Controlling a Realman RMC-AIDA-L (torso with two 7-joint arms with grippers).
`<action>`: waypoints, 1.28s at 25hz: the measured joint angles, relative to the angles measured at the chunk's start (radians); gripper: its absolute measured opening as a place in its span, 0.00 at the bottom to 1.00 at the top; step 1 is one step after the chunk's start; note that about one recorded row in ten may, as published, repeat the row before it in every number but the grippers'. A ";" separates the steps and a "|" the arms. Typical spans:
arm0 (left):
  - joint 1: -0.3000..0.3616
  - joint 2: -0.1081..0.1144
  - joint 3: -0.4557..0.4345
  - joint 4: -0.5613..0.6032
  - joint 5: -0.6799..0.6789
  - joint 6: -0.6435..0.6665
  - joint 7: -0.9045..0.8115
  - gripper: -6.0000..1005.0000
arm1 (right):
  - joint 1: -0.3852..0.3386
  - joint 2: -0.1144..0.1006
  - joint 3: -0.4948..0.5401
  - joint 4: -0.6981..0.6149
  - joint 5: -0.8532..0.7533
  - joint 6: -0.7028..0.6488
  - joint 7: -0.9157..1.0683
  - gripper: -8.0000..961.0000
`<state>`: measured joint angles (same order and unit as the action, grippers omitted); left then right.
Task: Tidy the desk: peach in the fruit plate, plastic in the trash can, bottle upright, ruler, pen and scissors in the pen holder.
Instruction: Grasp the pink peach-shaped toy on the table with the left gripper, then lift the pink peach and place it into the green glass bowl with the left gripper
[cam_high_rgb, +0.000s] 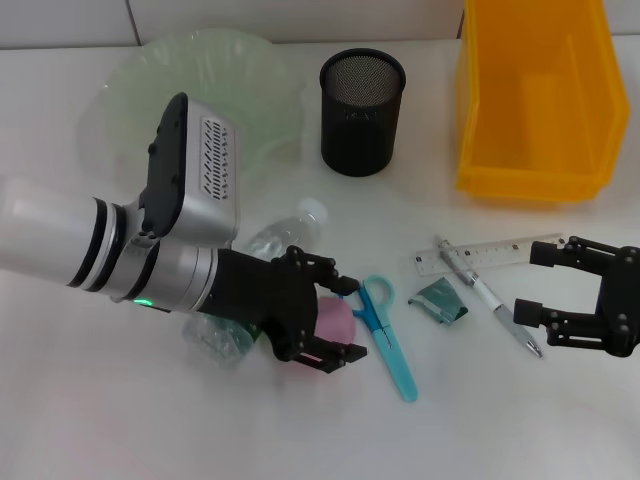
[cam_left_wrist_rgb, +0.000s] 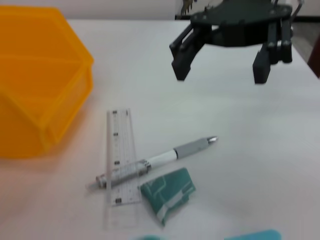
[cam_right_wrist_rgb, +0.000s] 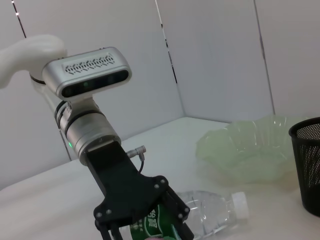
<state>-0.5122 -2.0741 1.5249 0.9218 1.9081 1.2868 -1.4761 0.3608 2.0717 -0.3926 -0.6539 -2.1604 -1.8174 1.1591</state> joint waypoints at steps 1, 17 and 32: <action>-0.001 0.000 0.000 0.001 0.008 0.000 -0.006 0.67 | 0.000 0.000 0.000 -0.001 0.000 0.000 0.000 0.86; 0.019 -0.004 0.026 0.135 0.134 0.007 -0.061 0.47 | -0.010 0.004 0.000 -0.003 -0.001 -0.005 0.001 0.86; 0.045 0.003 -0.304 0.168 -0.191 0.000 0.033 0.05 | -0.007 0.004 0.002 -0.002 0.001 -0.007 0.001 0.86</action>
<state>-0.4669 -2.0708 1.2212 1.0900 1.7170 1.2869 -1.4434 0.3538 2.0754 -0.3909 -0.6560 -2.1598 -1.8242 1.1605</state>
